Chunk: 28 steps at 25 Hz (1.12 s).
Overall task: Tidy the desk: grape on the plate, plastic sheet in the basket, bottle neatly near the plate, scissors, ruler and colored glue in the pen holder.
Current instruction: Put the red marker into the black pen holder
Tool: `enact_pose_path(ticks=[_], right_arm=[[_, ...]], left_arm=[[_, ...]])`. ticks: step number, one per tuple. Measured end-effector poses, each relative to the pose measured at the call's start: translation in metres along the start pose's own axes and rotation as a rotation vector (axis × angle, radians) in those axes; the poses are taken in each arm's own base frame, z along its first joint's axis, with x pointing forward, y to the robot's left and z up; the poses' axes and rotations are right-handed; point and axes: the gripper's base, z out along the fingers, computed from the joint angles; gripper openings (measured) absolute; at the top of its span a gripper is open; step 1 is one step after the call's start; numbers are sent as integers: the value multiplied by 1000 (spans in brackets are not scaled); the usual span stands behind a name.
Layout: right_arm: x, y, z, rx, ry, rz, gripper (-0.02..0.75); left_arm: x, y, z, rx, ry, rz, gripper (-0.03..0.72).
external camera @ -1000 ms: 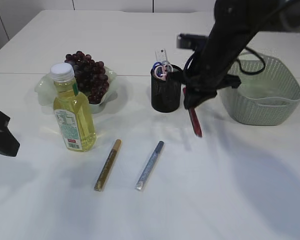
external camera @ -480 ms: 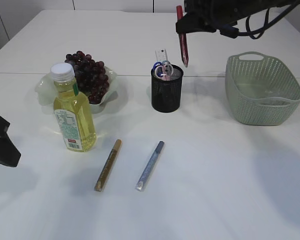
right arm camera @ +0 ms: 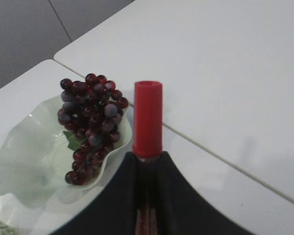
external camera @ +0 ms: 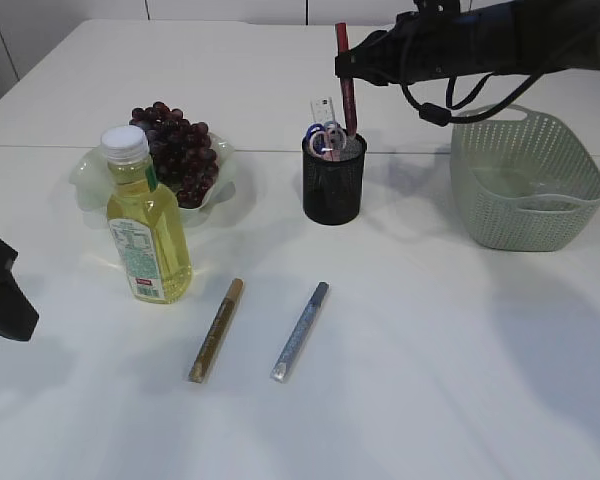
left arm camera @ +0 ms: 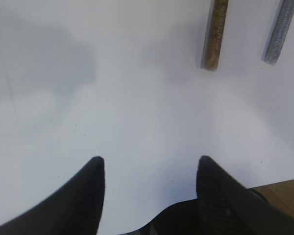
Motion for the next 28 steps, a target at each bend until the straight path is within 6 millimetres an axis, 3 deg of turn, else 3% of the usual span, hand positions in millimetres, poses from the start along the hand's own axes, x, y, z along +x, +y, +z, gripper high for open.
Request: enact_pose_path(ticks=[10, 13, 16, 19, 24, 28], right_arm=[[24, -12, 20, -11, -53, -61, 110], [29, -12, 23, -30, -40, -65, 196], [29, -11, 23, -43, -39, -68, 330], [30, -10, 23, -51, -38, -71, 384], [19, -4, 14, -48, 9, 1, 398], [-11, 24, -17, 0, 185, 0, 399]], left_arm=[[0, 4, 0, -47, -2, 35, 435], [0, 5, 0, -50, -2, 38, 435], [-1, 5, 0, -50, -6, 38, 435], [-1, 5, 0, -50, -8, 38, 434], [-1, 5, 0, -50, -8, 38, 435], [-1, 5, 0, -50, -10, 38, 435]])
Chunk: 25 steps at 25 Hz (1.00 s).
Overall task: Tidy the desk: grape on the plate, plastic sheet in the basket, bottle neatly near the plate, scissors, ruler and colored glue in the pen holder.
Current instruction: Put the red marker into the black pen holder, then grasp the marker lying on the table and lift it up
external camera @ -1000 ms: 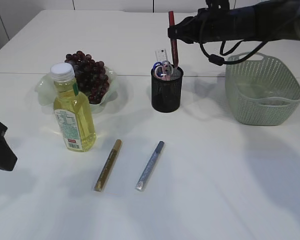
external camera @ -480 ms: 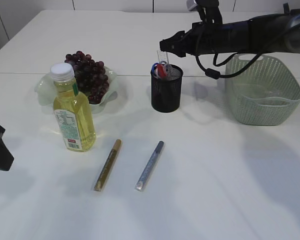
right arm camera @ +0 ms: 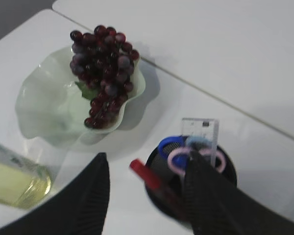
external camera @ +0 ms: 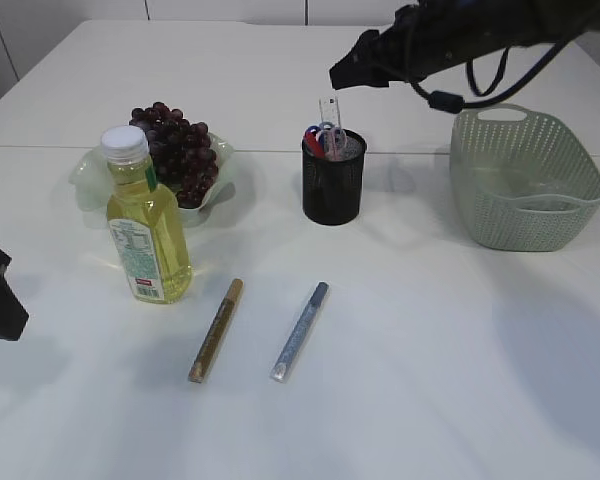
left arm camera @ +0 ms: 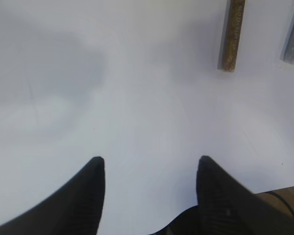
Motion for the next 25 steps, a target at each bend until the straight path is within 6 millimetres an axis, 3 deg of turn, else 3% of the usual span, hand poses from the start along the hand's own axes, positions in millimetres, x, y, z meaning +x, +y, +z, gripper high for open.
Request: enact_pose_path(ticks=[7, 11, 19, 25], right_arm=[[-26, 64, -72, 123, 293, 186, 399], [-29, 95, -86, 157, 381, 311, 389], [-18, 149, -61, 303, 490, 451, 373], [14, 159, -11, 428, 601, 506, 373]], left_arm=[[-2, 0, 0, 1, -26, 0, 434], [-4, 0, 0, 2, -44, 0, 435], [-7, 0, 0, 3, -75, 0, 435], [-9, 0, 0, 4, -95, 0, 435]])
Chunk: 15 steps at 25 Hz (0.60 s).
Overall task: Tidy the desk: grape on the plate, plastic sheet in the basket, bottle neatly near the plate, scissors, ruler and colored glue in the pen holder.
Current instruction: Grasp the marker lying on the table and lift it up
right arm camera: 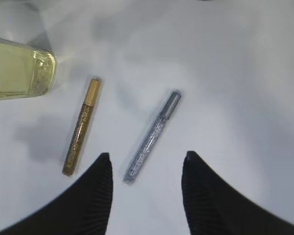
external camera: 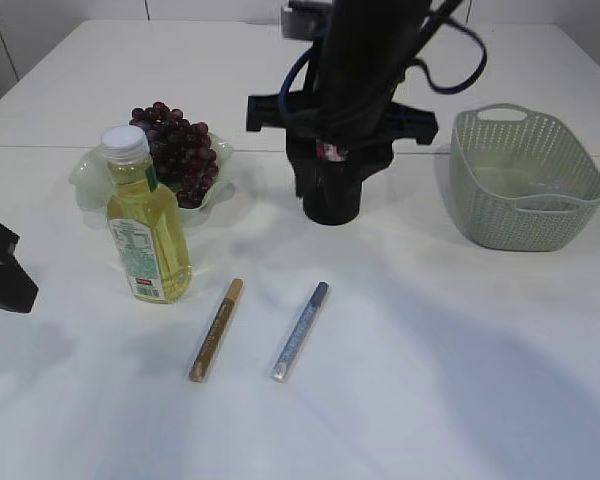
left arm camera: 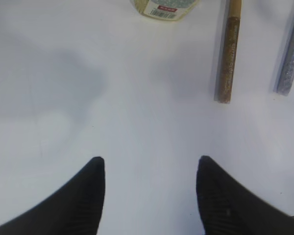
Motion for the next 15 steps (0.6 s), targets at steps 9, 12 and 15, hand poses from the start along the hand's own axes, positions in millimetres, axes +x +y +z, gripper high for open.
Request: enact_pose_path(ticks=[9, 12, 15], right_arm=[[1, 4, 76, 55, 127, 272, 371], [2, 6, 89, 42, 145, 328, 371], [3, 6, 102, 49, 168, 370, 371]], left_arm=[[0, 0, 0, -3, -3, 3, 435], [0, 0, 0, -3, -3, 3, 435], [0, 0, 0, -3, -5, 3, 435]])
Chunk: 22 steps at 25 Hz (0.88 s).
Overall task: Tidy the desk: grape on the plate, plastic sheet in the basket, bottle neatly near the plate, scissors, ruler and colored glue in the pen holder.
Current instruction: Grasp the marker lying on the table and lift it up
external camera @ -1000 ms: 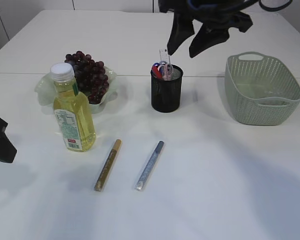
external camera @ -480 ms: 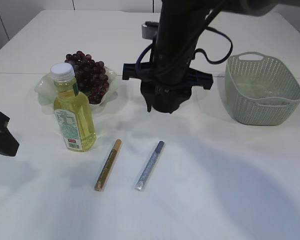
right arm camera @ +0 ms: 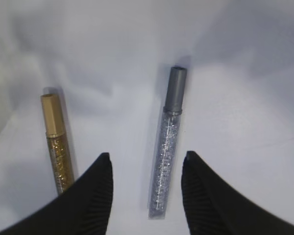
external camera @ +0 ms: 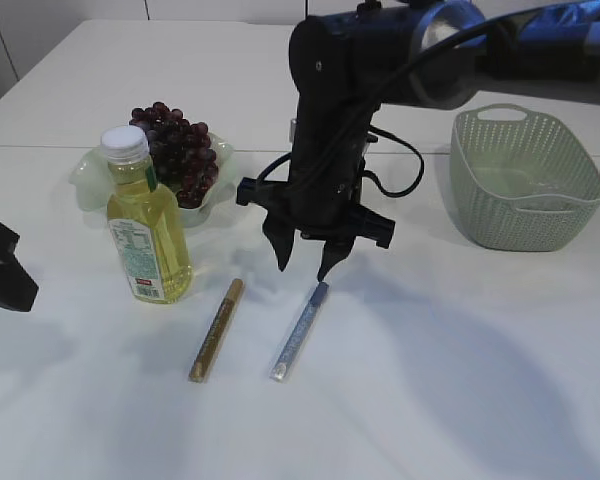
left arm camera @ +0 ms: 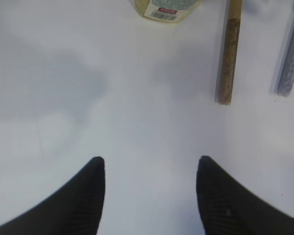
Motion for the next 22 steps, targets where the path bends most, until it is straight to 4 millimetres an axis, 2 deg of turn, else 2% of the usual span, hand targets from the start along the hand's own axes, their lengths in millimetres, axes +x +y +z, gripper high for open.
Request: enact_pose_path(ticks=[13, 22], right_arm=[[-1, -3, 49, 65, 65, 67, 370], [-4, -4, 54, 72, 41, 56, 370]], left_arm=[[-1, 1, 0, -5, -13, 5, 435], [-2, 0, 0, -5, -17, 5, 435]])
